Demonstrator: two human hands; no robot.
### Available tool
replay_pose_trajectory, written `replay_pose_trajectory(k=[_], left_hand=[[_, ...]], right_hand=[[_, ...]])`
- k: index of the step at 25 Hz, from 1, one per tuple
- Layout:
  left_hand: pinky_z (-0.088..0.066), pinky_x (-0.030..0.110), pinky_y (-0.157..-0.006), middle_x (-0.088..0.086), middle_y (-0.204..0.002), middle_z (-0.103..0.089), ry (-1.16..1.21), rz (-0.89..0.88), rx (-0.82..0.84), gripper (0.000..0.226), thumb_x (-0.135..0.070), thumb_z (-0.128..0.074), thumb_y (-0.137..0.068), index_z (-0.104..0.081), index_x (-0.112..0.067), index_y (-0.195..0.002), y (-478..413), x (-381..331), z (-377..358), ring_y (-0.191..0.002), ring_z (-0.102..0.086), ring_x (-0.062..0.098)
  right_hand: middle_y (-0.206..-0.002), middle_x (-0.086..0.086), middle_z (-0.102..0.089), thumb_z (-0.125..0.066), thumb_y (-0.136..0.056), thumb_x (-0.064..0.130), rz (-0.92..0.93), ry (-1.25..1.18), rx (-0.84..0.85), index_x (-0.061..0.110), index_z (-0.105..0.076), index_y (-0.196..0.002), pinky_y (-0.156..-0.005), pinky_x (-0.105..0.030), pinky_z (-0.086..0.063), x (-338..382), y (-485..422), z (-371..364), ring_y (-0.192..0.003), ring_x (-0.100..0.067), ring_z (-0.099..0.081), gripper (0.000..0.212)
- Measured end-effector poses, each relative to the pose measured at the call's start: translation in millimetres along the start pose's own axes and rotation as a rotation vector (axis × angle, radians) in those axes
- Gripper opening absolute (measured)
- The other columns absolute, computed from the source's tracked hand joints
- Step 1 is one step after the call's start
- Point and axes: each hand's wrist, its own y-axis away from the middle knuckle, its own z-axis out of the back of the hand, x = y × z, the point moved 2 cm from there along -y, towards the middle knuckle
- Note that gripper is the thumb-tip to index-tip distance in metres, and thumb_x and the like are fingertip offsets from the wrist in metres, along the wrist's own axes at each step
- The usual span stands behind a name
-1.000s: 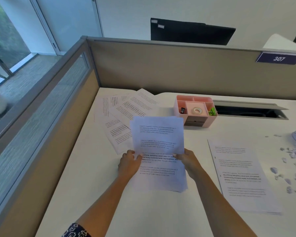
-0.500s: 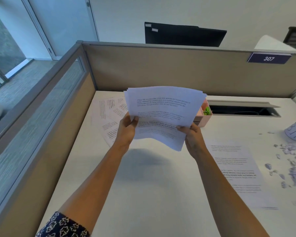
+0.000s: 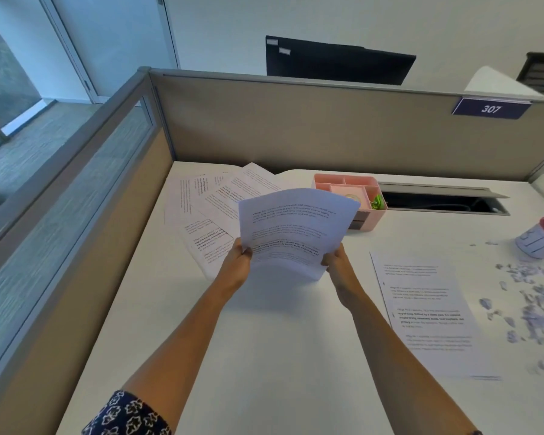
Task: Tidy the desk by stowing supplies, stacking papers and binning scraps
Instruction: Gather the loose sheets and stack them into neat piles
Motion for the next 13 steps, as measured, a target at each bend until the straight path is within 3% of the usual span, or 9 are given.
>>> replay_pose_trajectory(k=[3, 9, 13], left_hand=[[-0.037, 0.03, -0.088, -0.002, -0.123, -0.055, -0.084, 0.041, -0.041, 0.038, -0.013, -0.034, -0.101, -0.045, -0.02, -0.136, -1.0, 6.7, -3.1, -0.108, -0.05, 0.017], [-0.041, 0.033, -0.078, 0.005, -0.107, -0.059, -0.264, 0.038, -0.12, 0.026, -0.012, -0.036, -0.099, -0.048, -0.012, -0.123, -4.1, 7.5, -16.7, -0.091, -0.055, 0.025], [-0.047, 0.034, -0.077, 0.005, -0.107, -0.06, -0.338, 0.005, -0.044, 0.016, -0.012, -0.04, -0.1, -0.05, -0.007, -0.111, -1.0, -3.9, -46.5, -0.096, -0.059, 0.025]], right_hand=[[-0.129, 0.004, -0.057, -0.042, -0.096, 0.009, -0.046, 0.07, 0.004, 0.036, -0.054, -0.122, -0.102, -0.038, -0.042, -17.2, 7.2, -1.9, -0.121, -0.017, -0.051, 0.04], [-0.102, 0.0, -0.07, -0.048, -0.094, 0.01, -0.058, 0.054, -0.228, 0.023, -0.063, -0.102, -0.087, -0.047, -0.053, -29.2, 16.6, 21.3, -0.1, -0.027, -0.064, 0.021], [-0.094, -0.003, -0.069, -0.047, -0.095, 0.009, -0.054, 0.093, -0.31, 0.016, -0.062, -0.1, -0.073, -0.036, -0.049, -25.5, 25.6, 55.6, -0.087, -0.025, -0.064, 0.017]])
